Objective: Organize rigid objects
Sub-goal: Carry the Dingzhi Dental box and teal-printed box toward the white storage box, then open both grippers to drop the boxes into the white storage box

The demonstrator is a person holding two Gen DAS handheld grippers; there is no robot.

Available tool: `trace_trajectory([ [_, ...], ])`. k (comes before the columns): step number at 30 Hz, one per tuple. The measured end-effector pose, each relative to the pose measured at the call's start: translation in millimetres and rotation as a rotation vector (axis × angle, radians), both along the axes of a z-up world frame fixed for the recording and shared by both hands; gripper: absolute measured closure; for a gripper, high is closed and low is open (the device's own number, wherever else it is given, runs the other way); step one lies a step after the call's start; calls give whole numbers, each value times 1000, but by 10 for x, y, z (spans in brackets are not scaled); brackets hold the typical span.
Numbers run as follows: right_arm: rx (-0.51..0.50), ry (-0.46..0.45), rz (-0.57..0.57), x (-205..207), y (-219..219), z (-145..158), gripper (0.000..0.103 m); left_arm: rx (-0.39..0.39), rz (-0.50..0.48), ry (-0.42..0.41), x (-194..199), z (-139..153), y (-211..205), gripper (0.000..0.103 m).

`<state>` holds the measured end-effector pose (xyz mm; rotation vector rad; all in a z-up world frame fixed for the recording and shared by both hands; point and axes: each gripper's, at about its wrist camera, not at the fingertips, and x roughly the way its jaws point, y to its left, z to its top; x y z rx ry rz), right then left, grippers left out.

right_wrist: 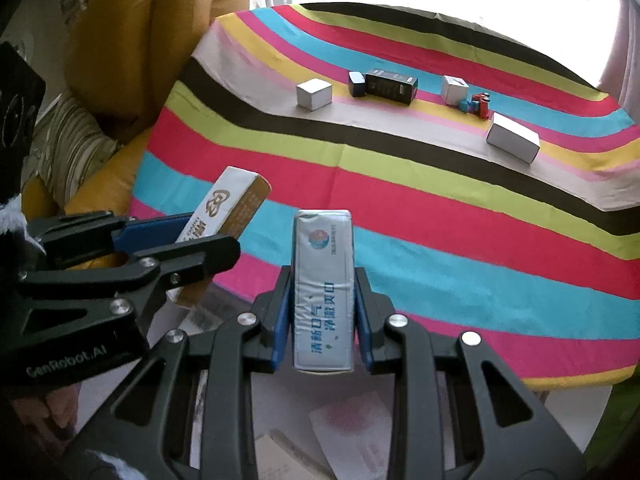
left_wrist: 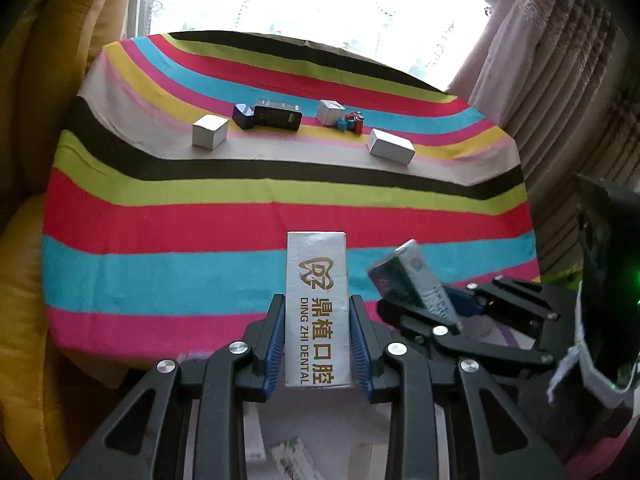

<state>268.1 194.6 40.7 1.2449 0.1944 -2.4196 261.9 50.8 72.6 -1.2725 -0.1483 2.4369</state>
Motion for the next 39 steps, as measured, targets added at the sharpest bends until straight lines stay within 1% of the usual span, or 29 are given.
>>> trace_trajectory([
  [6,13,14,29,289,84,31,71,-21,-29,20,303,6,45,71],
  [14,22,29,48,568,146,68,71,-43,-75,40,592,53,153,71],
  [19,34,39,71,801,144,83,71,-74,-104,52,806,82,170,71],
  [29,50,25,83,1264,251,-12,71,-100,-124,12,1096,-87,72,71],
  [33,49,33,85,1394,279,10,71,-107,-140,12,1196,-101,76,71],
  [39,77,59,102,1554,260,66,71,-125,-160,14,1295,-126,102,71],
])
